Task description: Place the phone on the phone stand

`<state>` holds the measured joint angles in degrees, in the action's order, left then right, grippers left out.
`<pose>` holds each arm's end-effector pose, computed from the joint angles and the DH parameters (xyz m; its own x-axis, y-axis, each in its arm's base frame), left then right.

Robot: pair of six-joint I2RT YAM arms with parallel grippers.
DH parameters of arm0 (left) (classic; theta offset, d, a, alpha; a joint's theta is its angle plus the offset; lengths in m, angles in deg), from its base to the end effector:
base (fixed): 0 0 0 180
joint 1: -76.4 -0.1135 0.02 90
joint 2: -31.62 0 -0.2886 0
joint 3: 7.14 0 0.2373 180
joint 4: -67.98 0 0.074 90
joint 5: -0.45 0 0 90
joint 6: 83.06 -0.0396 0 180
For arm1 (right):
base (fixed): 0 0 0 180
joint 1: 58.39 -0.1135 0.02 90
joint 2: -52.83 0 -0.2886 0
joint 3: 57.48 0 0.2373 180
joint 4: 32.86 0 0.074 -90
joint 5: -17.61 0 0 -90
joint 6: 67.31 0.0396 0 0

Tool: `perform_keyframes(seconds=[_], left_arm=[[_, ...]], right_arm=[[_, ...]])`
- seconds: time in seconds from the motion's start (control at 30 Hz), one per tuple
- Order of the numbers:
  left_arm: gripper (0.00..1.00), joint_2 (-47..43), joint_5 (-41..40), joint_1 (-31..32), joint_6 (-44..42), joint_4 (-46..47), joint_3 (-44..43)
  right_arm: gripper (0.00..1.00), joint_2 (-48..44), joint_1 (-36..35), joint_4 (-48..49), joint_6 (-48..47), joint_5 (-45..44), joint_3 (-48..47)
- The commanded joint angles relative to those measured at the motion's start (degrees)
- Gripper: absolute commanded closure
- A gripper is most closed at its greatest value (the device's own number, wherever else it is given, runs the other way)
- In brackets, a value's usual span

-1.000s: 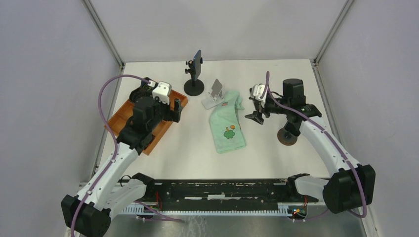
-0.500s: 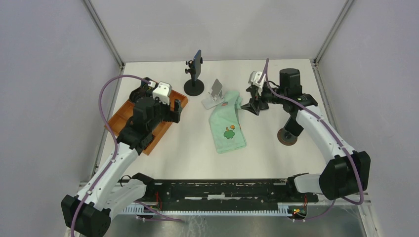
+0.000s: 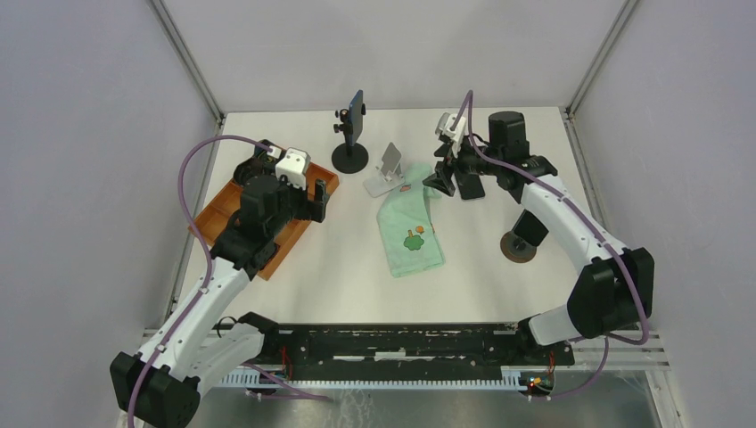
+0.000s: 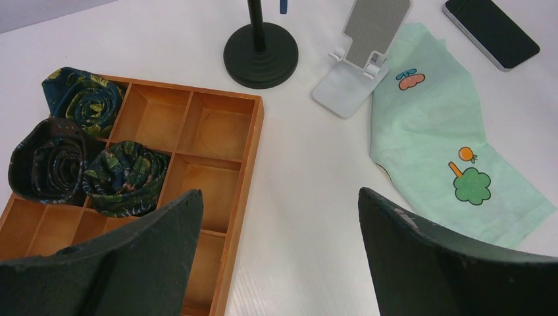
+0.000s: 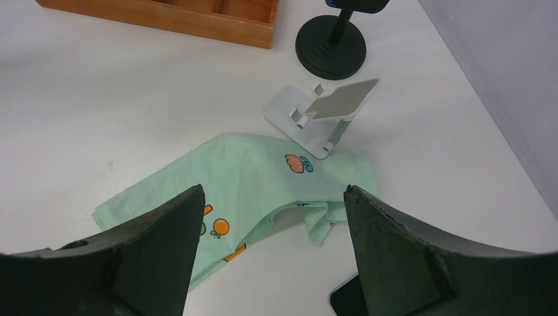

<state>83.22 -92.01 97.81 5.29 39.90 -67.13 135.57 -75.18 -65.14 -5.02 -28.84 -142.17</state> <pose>0.1705 -0.0650 0.3360 -0.3041 0.1501 -0.9407 0.3360 0.9410 0.0416 0.2883 0.1155 0.3560 -0.0659 -0.3719 -0.9259 -0.9142 0.3944 -0.0933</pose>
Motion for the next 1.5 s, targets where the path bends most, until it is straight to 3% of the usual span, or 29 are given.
perform_keyframes(seconds=[0.0,0.57,0.77,0.97,1.03,1.47], left_arm=[[0.07,-1.2,0.9,-0.1,-2.4,1.0,-0.6],[0.07,-1.4,0.8,-0.1,-2.4,1.0,-0.6],[0.07,-1.4,0.5,-0.1,-2.5,1.0,-0.5],[0.07,-0.9,0.3,-0.1,-2.1,1.1,-0.5],[0.01,-0.9,1.0,-0.1,-1.7,1.2,-0.5],[0.0,0.7,2.2,-0.1,-3.0,1.1,-0.5]], right_arm=[[0.16,1.9,-0.7,1.3,2.4,-2.1,-3.7],[0.16,7.7,-2.0,3.4,9.1,-9.0,-6.3],[0.18,11.8,-2.1,7.5,20.5,-14.0,-6.4],[0.2,16.9,-2.2,13.0,33.9,-11.1,-7.8],[0.21,19.2,-2.5,13.7,36.9,-10.2,-9.8],[0.51,32.7,-4.6,11.3,42.2,-11.5,-24.2]])
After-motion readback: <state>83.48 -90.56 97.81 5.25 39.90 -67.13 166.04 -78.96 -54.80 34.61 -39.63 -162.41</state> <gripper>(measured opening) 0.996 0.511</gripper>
